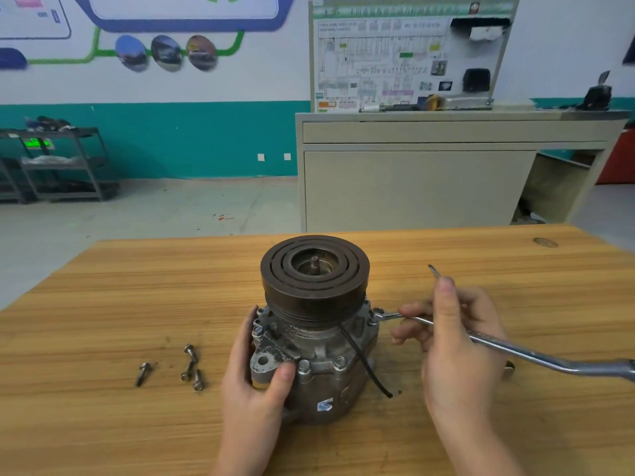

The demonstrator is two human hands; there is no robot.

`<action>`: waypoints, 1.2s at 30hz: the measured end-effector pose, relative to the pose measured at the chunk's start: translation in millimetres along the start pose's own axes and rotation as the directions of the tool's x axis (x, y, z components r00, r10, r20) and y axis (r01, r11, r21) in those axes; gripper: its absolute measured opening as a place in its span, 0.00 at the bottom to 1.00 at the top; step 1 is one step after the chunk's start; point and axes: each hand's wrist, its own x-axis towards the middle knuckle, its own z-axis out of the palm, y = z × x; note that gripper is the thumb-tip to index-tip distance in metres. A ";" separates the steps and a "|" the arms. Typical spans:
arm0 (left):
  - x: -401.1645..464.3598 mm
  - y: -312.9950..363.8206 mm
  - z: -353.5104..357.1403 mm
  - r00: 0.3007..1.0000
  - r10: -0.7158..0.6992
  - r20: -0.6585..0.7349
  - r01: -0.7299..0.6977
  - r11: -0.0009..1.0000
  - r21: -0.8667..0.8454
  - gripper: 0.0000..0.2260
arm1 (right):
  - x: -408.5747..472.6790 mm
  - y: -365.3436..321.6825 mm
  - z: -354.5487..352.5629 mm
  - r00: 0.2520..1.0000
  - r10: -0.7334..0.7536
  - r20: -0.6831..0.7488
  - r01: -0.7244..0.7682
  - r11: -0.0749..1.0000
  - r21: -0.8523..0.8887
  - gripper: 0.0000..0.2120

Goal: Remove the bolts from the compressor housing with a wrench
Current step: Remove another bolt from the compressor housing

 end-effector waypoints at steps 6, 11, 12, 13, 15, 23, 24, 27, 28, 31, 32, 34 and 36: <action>0.0 -1.3 1.0 1.000 0.017 0.011 -0.017 1.000 -0.020 0.33 | -16.5 7.9 4.4 0.965 -0.250 0.080 0.262 0.927 -0.270 0.10; -0.9 0.1 1.2 1.000 0.029 0.001 -0.029 0.999 -0.021 0.33 | -28.5 21.4 11.7 0.892 -0.416 0.174 0.448 0.777 -0.442 0.08; -1.2 -0.1 1.0 1.000 0.026 0.000 -0.026 0.999 -0.025 0.33 | -27.2 21.4 12.3 0.921 -0.377 0.096 0.383 0.836 -0.393 0.11; -1.5 -0.3 0.7 1.000 0.021 0.000 -0.021 0.999 -0.029 0.33 | -23.4 21.0 12.4 0.951 -0.309 0.009 0.298 0.909 -0.291 0.13; -1.3 -0.6 0.5 1.000 0.019 0.001 -0.019 0.999 -0.034 0.33 | -8.2 21.8 9.0 0.989 -0.108 -0.104 0.107 0.994 -0.021 0.17; 0.8 4.0 3.7 1.000 0.024 -0.001 -0.024 0.999 -0.044 0.34 | 65.0 34.3 16.8 0.789 0.598 0.141 -0.608 0.726 0.320 0.25; 1.5 3.0 3.6 1.000 0.025 0.001 -0.025 0.999 -0.045 0.34 | 62.7 30.3 15.1 0.813 0.575 0.096 -0.568 0.744 0.353 0.24; 2.3 -0.5 4.0 1.000 0.028 0.012 -0.027 0.999 -0.047 0.33 | 46.0 15.3 6.2 0.914 0.402 -0.060 -0.362 0.872 0.329 0.17; 2.3 -1.4 4.1 1.000 0.028 0.011 -0.027 0.998 -0.049 0.33 | 39.3 11.0 4.4 0.941 0.330 -0.079 -0.297 0.913 0.279 0.15; 2.1 -2.6 4.1 1.000 0.014 0.008 -0.014 0.999 -0.053 0.33 | 20.4 5.5 2.8 0.982 0.177 -0.065 -0.167 0.976 0.139 0.11; 2.0 -2.5 4.2 1.000 0.009 0.005 -0.008 0.999 -0.046 0.32 | 15.4 5.0 3.2 0.989 0.135 -0.056 -0.130 0.988 0.078 0.09; 1.8 -1.7 4.2 1.000 0.004 0.000 -0.004 0.999 -0.035 0.32 | 6.8 4.5 3.0 0.998 0.030 -0.052 -0.032 0.999 -0.027 0.08; 1.9 -0.6 4.5 1.000 0.009 0.003 -0.009 0.999 -0.042 0.32 | 0.1 4.6 1.5 0.994 -0.098 -0.048 0.091 0.986 -0.139 0.07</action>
